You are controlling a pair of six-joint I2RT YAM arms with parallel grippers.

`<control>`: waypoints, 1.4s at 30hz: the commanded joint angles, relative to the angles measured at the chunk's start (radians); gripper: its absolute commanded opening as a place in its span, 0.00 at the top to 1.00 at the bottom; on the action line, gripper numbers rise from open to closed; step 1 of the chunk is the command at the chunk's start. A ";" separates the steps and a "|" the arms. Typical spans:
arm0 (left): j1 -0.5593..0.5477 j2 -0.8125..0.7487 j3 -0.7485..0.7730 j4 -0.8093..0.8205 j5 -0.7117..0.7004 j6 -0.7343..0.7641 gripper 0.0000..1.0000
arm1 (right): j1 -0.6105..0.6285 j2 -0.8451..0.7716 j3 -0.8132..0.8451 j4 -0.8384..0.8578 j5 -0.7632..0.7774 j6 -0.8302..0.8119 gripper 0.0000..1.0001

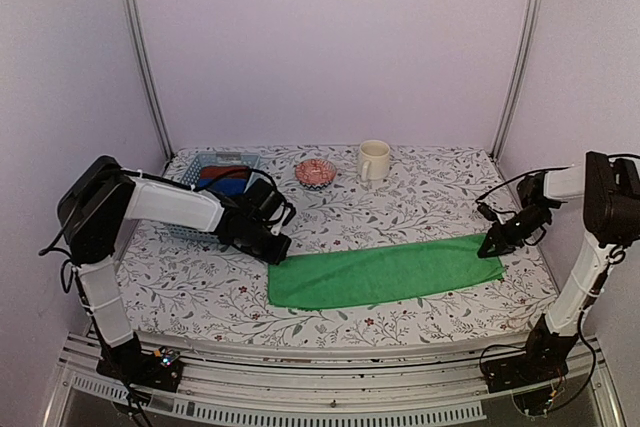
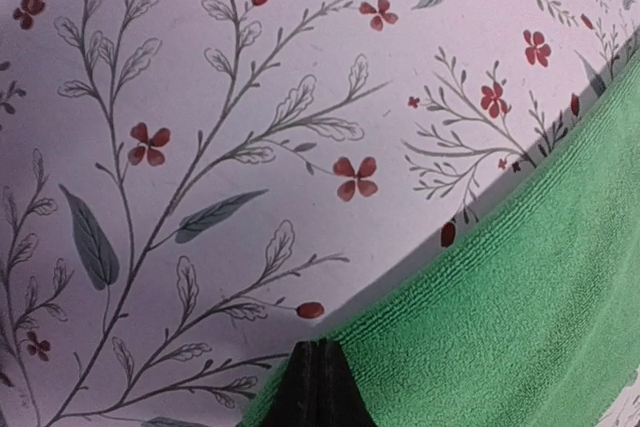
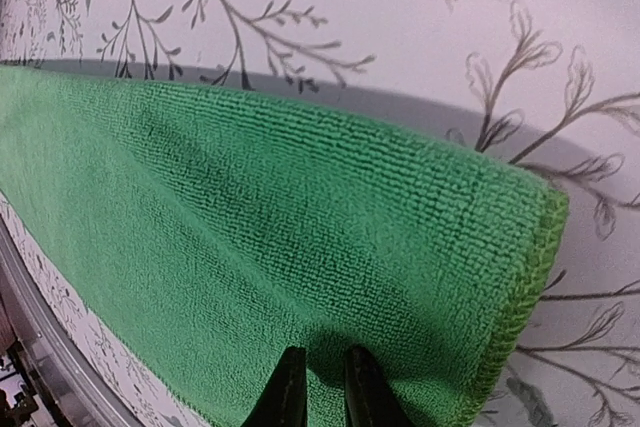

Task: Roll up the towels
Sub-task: Adjust the towel at the center of the board, then pick up the towel from the center of the board.

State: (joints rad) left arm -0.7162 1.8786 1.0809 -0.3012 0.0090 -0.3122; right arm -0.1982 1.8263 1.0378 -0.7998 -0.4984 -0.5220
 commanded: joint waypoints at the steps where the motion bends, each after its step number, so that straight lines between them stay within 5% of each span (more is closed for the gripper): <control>1: 0.017 0.035 -0.017 0.017 -0.047 -0.066 1.00 | -0.004 0.120 0.114 0.113 0.164 0.067 0.82; 9: 0.016 -0.034 -0.005 0.078 -0.055 -0.105 1.00 | 0.002 0.089 0.268 -0.009 0.022 0.084 0.76; 17: 0.003 -0.157 -0.036 0.169 -0.057 -0.058 0.94 | 0.000 0.002 0.205 -0.002 0.159 0.117 0.68; 35: -0.014 -0.128 -0.021 0.203 0.020 -0.053 0.93 | -0.034 -0.189 -0.069 -0.063 0.249 -0.011 0.78; 42: -0.015 -0.134 -0.026 0.200 0.013 -0.049 0.93 | -0.065 -0.186 0.022 -0.082 0.171 0.009 0.73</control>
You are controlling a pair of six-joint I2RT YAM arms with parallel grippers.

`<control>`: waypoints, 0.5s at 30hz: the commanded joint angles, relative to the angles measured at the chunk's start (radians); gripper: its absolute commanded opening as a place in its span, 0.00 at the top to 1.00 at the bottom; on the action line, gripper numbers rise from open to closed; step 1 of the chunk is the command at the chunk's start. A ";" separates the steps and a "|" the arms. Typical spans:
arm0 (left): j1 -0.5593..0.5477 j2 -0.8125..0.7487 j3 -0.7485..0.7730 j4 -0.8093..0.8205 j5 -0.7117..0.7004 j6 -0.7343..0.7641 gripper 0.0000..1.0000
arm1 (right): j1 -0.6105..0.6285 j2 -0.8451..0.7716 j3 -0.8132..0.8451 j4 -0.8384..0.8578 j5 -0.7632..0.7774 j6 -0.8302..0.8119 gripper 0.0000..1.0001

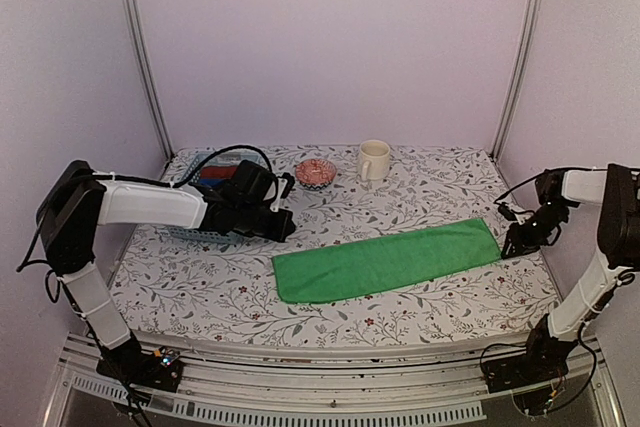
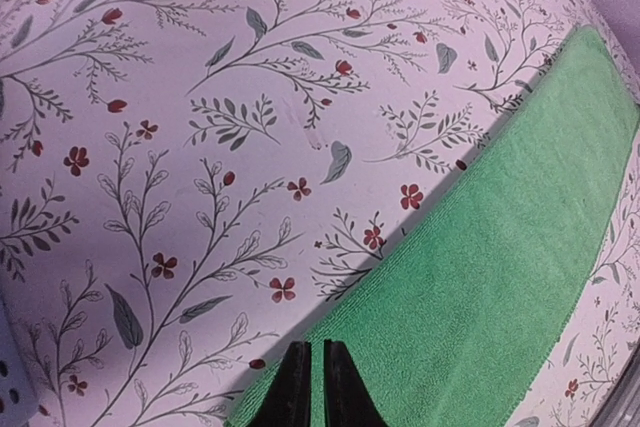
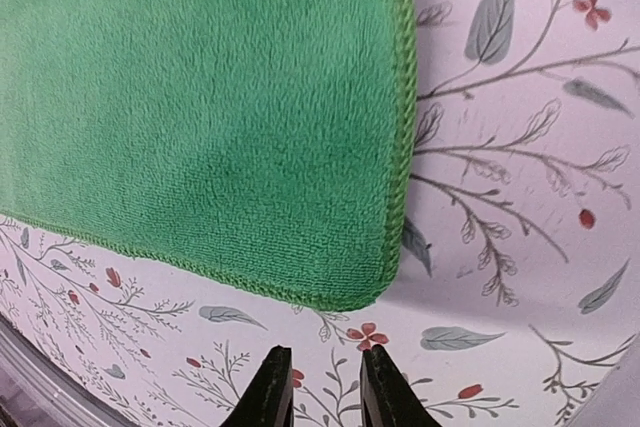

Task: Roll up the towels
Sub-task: Pick up the towel from the center of the board.

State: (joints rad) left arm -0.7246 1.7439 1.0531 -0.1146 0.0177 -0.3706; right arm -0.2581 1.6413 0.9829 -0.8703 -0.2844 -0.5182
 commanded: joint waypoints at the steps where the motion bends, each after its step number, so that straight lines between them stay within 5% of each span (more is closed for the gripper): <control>1: -0.007 -0.001 0.000 0.014 0.006 0.012 0.93 | -0.005 0.012 0.114 -0.014 -0.047 0.020 0.72; 4: -0.006 -0.018 -0.014 0.014 -0.015 0.019 0.93 | -0.002 0.071 0.186 -0.014 -0.041 0.041 0.70; 8: -0.017 -0.109 -0.060 0.041 -0.085 0.045 0.73 | 0.021 0.139 0.219 0.000 -0.011 0.052 0.69; 12: -0.046 -0.227 -0.079 0.107 -0.314 0.119 0.38 | 0.061 0.185 0.273 0.014 0.031 0.054 0.68; 14: -0.043 -0.285 -0.122 0.182 -0.452 0.085 0.03 | 0.079 0.208 0.276 0.028 0.063 0.057 0.67; 15: -0.039 -0.318 -0.153 0.222 -0.503 0.057 0.02 | 0.084 0.221 0.277 0.033 0.075 0.059 0.67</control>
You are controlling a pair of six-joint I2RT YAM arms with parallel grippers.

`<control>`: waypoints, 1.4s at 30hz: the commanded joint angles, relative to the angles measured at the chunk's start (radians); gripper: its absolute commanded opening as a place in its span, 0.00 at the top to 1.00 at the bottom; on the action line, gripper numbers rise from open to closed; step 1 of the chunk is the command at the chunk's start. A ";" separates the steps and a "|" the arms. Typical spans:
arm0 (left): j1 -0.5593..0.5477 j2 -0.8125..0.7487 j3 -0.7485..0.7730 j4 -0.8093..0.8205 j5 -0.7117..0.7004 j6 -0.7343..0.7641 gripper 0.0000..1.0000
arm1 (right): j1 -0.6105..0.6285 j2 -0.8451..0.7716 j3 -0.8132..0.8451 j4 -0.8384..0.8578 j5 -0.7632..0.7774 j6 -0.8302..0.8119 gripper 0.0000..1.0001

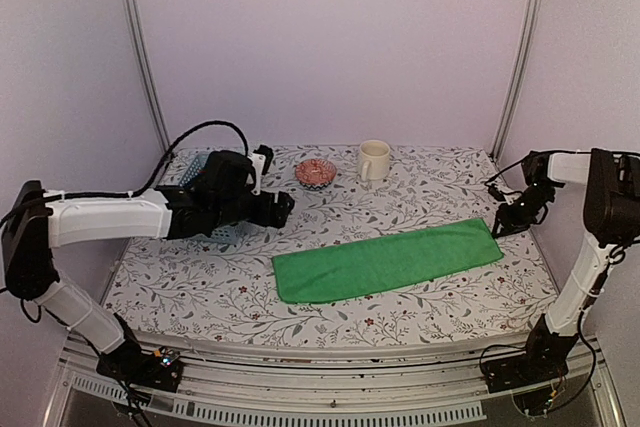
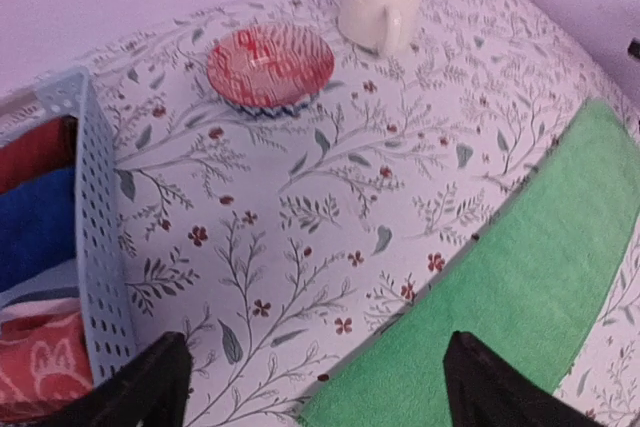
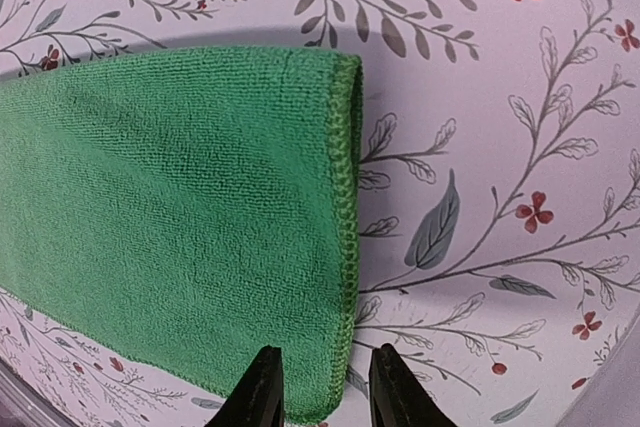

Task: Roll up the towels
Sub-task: Pick up the towel from the center of the board.

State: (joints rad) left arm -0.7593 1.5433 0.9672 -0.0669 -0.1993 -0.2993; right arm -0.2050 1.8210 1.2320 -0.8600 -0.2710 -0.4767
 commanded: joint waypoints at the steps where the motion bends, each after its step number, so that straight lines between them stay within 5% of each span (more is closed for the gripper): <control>1: 0.002 -0.147 -0.102 0.225 -0.276 0.004 0.02 | 0.036 0.050 0.028 0.026 0.064 0.018 0.67; 10: 0.031 -0.105 -0.085 0.204 -0.007 0.038 0.18 | 0.090 0.104 0.025 0.069 0.141 0.040 0.67; 21: 0.031 -0.116 -0.096 0.203 -0.011 0.042 0.21 | 0.136 0.162 0.015 0.093 0.325 0.075 0.63; 30: 0.031 -0.126 -0.113 0.194 -0.027 0.046 0.22 | 0.070 0.213 0.056 0.081 0.284 0.064 0.94; 42: 0.032 -0.126 -0.136 0.197 -0.015 0.040 0.22 | 0.030 0.080 0.211 -0.031 0.254 0.076 0.97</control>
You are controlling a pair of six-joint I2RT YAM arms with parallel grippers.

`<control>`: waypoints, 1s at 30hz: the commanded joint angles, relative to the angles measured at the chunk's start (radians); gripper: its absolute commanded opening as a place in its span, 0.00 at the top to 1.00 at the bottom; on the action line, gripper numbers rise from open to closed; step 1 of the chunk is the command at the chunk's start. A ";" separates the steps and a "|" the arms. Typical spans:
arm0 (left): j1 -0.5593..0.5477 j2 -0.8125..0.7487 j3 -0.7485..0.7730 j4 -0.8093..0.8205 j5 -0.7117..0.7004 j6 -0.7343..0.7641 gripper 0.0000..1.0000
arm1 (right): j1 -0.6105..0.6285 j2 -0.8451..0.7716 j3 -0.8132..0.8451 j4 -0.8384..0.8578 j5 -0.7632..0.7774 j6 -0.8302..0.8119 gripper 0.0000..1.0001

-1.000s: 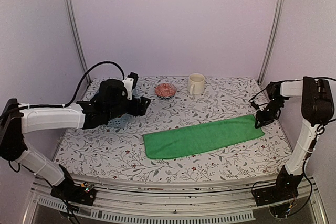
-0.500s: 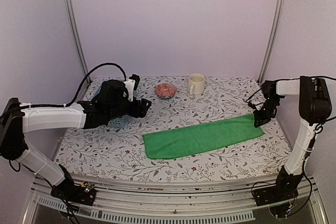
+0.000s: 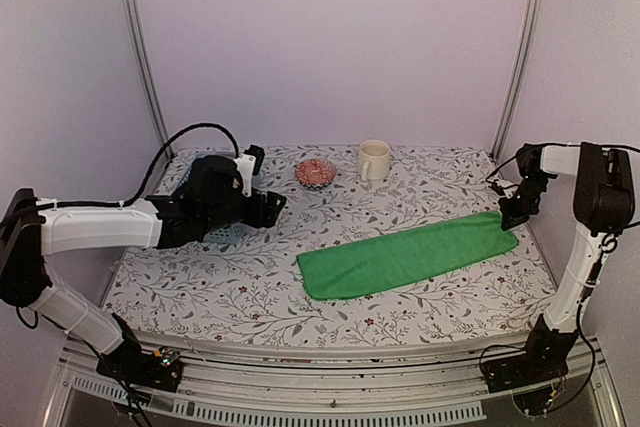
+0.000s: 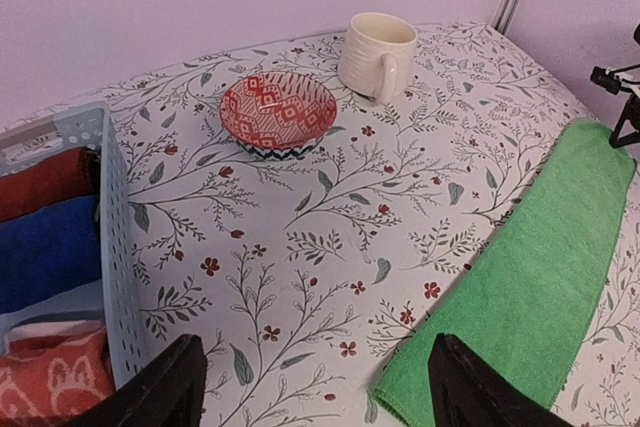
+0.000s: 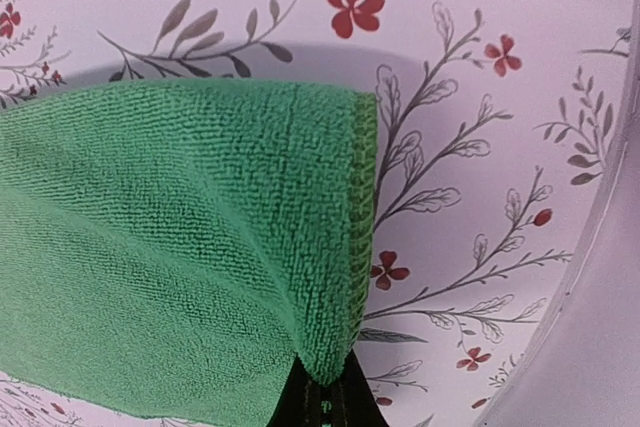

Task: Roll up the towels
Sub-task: Pick up the towel from the center of the board.

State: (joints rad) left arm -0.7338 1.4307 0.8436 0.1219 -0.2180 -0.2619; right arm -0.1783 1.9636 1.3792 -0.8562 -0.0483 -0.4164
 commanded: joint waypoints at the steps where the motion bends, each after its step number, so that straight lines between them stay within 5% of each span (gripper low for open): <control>1: 0.006 -0.014 -0.012 0.006 0.006 0.003 0.22 | 0.001 -0.068 0.076 -0.038 0.036 0.017 0.97; 12: 0.007 -0.033 -0.012 -0.045 -0.001 -0.029 0.22 | -0.064 -0.062 0.161 -0.076 0.042 0.007 0.97; 26: 0.007 0.039 0.026 -0.078 0.140 -0.112 0.27 | 0.110 -0.142 0.007 -0.175 -0.420 -0.119 0.97; 30: 0.007 0.128 0.083 -0.160 0.212 -0.172 0.38 | 0.149 -0.134 0.010 -0.218 -0.527 -0.133 0.97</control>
State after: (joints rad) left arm -0.7330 1.4780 0.8654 0.0566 -0.1013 -0.3706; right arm -0.0540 1.8637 1.3945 -1.0096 -0.4126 -0.5137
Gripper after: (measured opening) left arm 0.680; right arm 0.032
